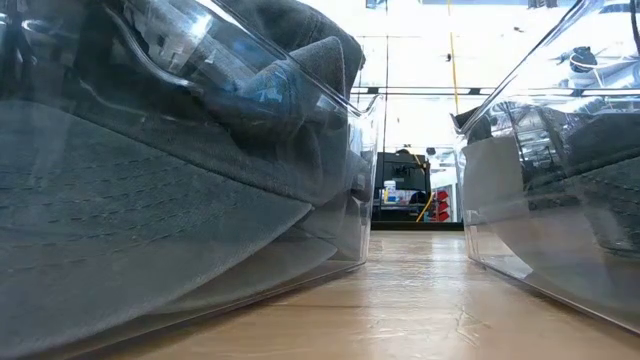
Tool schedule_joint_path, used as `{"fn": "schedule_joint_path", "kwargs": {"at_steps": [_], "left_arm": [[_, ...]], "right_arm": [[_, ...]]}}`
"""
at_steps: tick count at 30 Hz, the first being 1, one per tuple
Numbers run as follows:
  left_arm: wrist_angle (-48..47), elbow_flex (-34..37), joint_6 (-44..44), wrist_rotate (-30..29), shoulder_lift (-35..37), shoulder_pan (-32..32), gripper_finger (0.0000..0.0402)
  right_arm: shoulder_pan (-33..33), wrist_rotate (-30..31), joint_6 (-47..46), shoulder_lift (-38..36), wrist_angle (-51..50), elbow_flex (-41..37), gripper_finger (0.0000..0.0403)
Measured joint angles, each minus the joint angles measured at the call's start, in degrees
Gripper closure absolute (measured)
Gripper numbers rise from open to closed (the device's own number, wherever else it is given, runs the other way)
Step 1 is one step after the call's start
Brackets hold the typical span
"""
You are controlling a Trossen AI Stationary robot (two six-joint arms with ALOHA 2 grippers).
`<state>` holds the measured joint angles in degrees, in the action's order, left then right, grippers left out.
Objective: Pick & Place hat
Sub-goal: Put the right black cap into the right transparent bin
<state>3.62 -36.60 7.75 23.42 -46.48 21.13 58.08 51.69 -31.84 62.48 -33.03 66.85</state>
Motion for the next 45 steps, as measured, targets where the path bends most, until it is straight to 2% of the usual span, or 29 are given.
{"fn": "schedule_joint_path", "kwargs": {"at_steps": [4, 8, 16, 20, 26, 34, 39, 43, 45], "left_arm": [[0.0, 0.0, 0.0, 0.0, 0.0, 0.0, 0.032], [0.0, 0.0, 0.0, 0.0, 0.0, 0.0, 0.032], [0.0, 0.0, 0.0, 0.0, 0.0, 0.0, 0.032], [0.0, 0.0, 0.0, 0.0, 0.0, 0.0, 0.032], [0.0, 0.0, 0.0, 0.0, 0.0, 0.0, 0.032], [0.0, 0.0, 0.0, 0.0, 0.0, 0.0, 0.032], [0.0, 0.0, 0.0, 0.0, 0.0, 0.0, 0.032], [0.0, 0.0, 0.0, 0.0, 0.0, 0.0, 0.0321], [0.0, 0.0, 0.0, 0.0, 0.0, 0.0, 0.0321]], "right_arm": [[2.8, 4.1, -9.4, 5.8, 3.4, 0.0, 0.0403], [3.9, 4.1, -15.3, 11.5, 7.9, 0.0, 0.0403], [7.7, 12.3, -12.3, 25.5, 23.6, 0.0, 0.0403], [9.8, 17.4, -13.7, 30.0, 24.0, 0.0, 0.0403], [10.7, 29.4, -9.5, 34.4, 24.2, 0.0, 0.0403], [10.2, 30.8, -13.4, 40.9, 24.2, 0.0, 0.0403], [10.3, 30.2, -14.0, 41.3, 23.4, 0.0, 0.0403], [9.9, 23.5, -16.5, 40.6, 22.3, 0.0, 0.0403], [9.4, 18.1, -19.5, 40.7, 20.3, 0.0, 0.0403]]}}
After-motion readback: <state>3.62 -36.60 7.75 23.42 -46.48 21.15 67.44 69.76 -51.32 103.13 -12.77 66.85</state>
